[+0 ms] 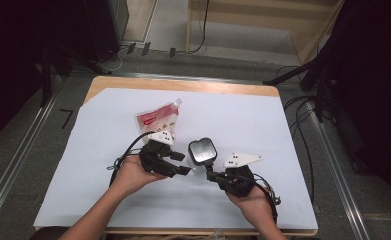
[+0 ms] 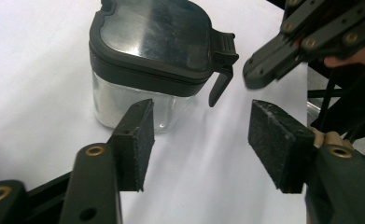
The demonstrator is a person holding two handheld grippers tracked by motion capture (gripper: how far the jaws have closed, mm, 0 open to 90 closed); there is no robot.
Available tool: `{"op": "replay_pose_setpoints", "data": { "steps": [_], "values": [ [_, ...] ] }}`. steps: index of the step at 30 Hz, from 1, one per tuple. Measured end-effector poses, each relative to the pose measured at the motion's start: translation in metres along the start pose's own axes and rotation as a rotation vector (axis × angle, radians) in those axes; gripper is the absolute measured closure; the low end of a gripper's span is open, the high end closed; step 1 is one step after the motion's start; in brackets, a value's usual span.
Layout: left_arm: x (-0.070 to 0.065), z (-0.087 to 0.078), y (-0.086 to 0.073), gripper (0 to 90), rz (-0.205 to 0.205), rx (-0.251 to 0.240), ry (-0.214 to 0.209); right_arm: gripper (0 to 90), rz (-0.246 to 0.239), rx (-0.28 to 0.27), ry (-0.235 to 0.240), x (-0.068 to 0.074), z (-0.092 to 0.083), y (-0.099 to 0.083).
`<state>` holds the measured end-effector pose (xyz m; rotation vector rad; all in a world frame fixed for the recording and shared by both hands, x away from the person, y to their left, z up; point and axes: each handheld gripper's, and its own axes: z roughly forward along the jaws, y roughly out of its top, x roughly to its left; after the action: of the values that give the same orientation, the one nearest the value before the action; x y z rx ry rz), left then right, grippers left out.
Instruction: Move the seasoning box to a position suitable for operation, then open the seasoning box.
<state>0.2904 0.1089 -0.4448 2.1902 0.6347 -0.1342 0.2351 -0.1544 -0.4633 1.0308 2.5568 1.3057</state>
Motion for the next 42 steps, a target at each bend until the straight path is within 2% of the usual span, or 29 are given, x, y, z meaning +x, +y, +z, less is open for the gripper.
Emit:
{"op": "replay_pose_setpoints", "data": {
  "steps": [5, 9, 17, 20, 24, 36, 42],
  "values": [
    [0.001, 0.002, 0.0, 38.0, 0.008, -0.017, 0.002, 90.0, -0.013, 0.023, 0.019, 0.004, 0.012, 0.001],
    [0.002, 0.001, -0.001, 36.2, 0.017, -0.01, -0.005, 90.0, -0.03, 0.041, 0.024, 0.006, 0.022, 0.001],
    [0.005, -0.001, -0.001, 35.2, 0.014, -0.015, -0.002, 90.0, -0.014, 0.06, 0.017, 0.002, 0.032, 0.001],
    [0.006, -0.002, 0.0, 35.2, 0.005, -0.02, -0.001, 90.0, -0.023, 0.062, 0.011, 0.003, 0.033, 0.001],
    [0.007, -0.004, 0.0, 35.2, 0.015, -0.021, 0.002, 90.0, -0.025, 0.061, 0.006, 0.002, 0.033, 0.0],
    [0.009, -0.004, 0.002, 35.3, 0.017, -0.028, 0.006, 90.0, 0.003, 0.058, -0.014, -0.004, 0.025, -0.004],
    [0.009, -0.001, 0.004, 35.3, 0.024, -0.03, 0.009, 90.0, 0.031, 0.055, -0.043, -0.012, 0.021, -0.007]
  ]
}}
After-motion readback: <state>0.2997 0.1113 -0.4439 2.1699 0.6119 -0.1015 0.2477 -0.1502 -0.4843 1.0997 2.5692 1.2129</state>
